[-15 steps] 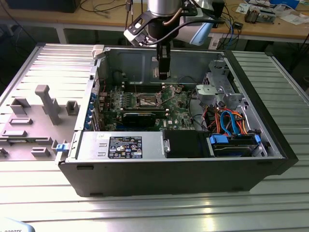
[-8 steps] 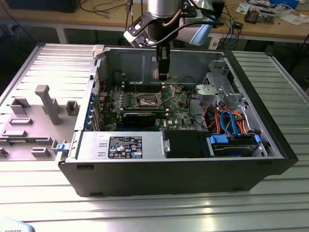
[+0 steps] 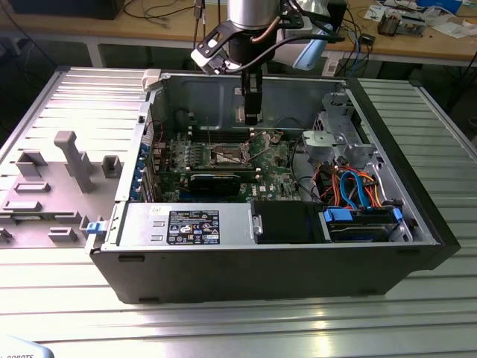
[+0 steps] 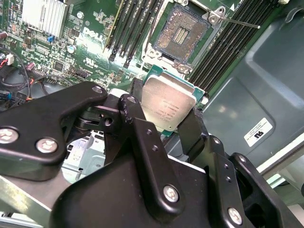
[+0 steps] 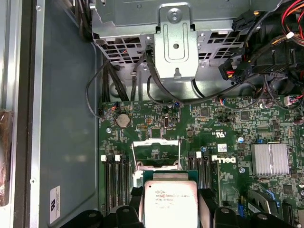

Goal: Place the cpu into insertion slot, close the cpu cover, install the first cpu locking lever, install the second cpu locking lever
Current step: 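Place the cpu into insertion slot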

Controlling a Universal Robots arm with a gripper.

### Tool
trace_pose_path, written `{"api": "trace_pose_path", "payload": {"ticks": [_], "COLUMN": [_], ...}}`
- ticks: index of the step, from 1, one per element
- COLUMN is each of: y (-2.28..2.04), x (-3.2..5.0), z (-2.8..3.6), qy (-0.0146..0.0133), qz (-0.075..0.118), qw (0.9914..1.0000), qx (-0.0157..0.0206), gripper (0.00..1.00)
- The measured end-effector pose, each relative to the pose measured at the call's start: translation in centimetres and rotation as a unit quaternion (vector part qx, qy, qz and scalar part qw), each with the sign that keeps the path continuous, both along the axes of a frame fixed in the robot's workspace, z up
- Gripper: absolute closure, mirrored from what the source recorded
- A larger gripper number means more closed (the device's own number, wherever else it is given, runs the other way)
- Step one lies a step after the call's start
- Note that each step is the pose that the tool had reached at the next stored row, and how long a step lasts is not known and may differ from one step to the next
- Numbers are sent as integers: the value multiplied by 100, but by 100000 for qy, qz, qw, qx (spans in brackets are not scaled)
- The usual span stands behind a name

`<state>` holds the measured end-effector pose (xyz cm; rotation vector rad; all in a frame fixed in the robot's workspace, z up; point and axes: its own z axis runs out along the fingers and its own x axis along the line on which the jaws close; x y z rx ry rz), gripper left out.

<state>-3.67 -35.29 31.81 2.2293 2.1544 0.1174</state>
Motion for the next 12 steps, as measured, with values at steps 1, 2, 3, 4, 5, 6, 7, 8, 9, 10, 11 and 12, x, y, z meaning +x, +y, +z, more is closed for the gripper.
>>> {"api": "trace_pose_path", "payload": {"ticks": [1, 2, 3, 4, 5, 6, 7, 8, 9, 10, 11, 12], "y": [0, 0, 0, 0, 0, 1, 0, 0, 0, 0, 1, 1], "x": [0, 0, 0, 0, 0, 0, 0, -1, 0, -2, -7, -17], "z": [0, -1, -1, -1, -2, -7, -15, -26, -41, -55, -70, -82], "qy": [0, -2, -3, -2, -3, -12, -16, -3, -6, -17, -86, -144], "qz": [1, 2, 1, 0, 4, 179, 916, 2315, 3130, 3532, 3656, 3668], "qw": [100000, 100000, 100000, 100000, 100000, 100000, 99996, 99973, 99951, 99938, 99933, 99933], "qx": [0, 3, 5, 3, 5, 22, 29, 12, 12, 10, 15, 8], "gripper": [46, 46, 46, 46, 46, 46, 46, 46, 46, 46, 46, 46]}}
